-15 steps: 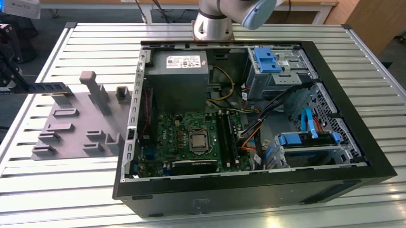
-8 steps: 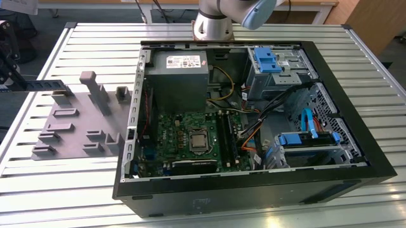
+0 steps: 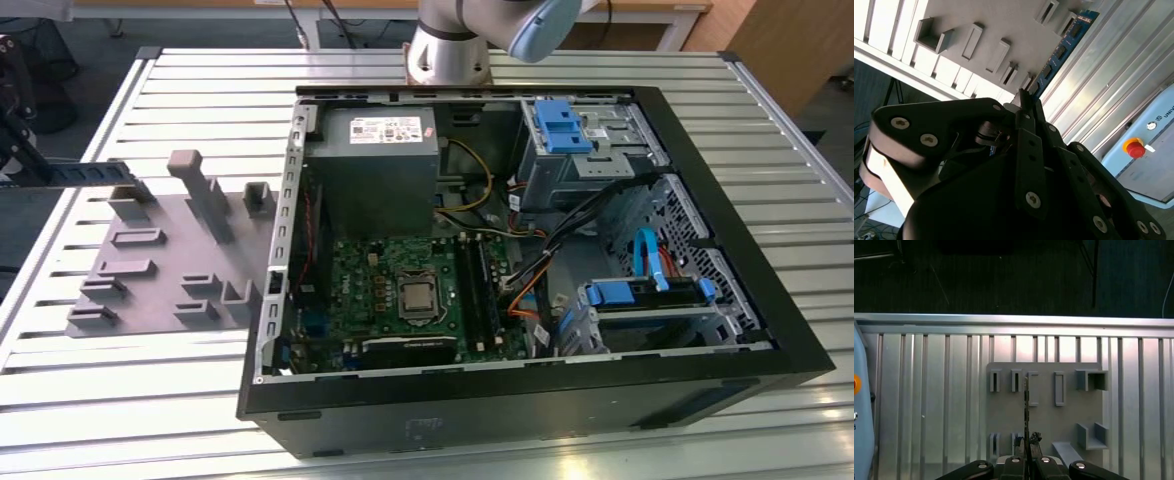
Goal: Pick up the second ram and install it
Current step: 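Pick up the second ram and move it above second insertion slot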
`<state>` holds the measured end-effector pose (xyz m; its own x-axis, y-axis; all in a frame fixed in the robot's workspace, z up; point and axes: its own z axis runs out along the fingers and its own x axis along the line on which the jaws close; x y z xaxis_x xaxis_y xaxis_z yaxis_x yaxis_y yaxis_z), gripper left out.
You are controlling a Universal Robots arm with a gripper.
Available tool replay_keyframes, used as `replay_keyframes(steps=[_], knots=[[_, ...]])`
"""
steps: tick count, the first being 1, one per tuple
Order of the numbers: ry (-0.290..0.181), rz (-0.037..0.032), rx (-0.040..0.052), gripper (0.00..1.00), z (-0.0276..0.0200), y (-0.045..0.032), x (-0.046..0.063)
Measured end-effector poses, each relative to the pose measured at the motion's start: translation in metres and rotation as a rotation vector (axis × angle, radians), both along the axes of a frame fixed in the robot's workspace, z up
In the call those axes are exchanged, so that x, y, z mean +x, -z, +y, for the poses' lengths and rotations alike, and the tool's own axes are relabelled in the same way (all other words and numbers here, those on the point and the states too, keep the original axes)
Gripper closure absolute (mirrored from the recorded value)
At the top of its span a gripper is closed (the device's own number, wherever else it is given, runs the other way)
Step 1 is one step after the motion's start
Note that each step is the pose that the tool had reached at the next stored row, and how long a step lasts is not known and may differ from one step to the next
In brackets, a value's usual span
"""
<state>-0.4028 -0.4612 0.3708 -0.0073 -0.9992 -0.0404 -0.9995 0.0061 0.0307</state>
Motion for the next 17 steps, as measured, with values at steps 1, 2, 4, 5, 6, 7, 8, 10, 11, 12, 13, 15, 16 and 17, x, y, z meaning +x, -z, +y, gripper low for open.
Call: replay_keyframes(steps=[1, 2, 4, 5, 6, 7, 8, 10, 11, 12, 13, 15, 16, 17], knots=[[0.000, 0.0000, 0.0000, 0.86, 0.0000, -0.0009, 0.000], [0.000, 0.0001, -0.0001, 0.86, 0.0000, -0.0018, 0.000], [0.000, 0.0001, 0.0000, 0.86, 0.0001, -0.0033, 0.000], [0.000, 0.0001, 0.0000, 0.86, 0.0001, -0.0043, 0.000], [0.000, 0.0000, 0.0000, 0.86, 0.0001, -0.0050, 0.000], [0.000, 0.0000, 0.0000, 0.86, 0.0002, -0.0058, 0.000], [0.000, -0.0001, 0.0001, 0.86, 0.0002, -0.0063, 0.000], [0.000, 0.0000, 0.0000, 0.86, 0.0002, -0.0077, 0.000], [0.000, 0.0000, -0.0001, 0.86, 0.0002, -0.0086, 0.000], [0.000, 0.0001, -0.0001, 0.86, 0.0002, -0.0096, 0.000], [0.000, 0.0000, 0.0000, 0.86, 0.0002, -0.0102, 0.000], [0.000, -0.0002, 0.0001, 0.86, 0.0002, -0.0106, 0.000], [0.000, -0.0001, 0.0001, 0.86, 0.0002, -0.0109, 0.000], [0.000, -0.0001, 0.0000, 0.86, 0.0002, -0.0110, 0.000]])
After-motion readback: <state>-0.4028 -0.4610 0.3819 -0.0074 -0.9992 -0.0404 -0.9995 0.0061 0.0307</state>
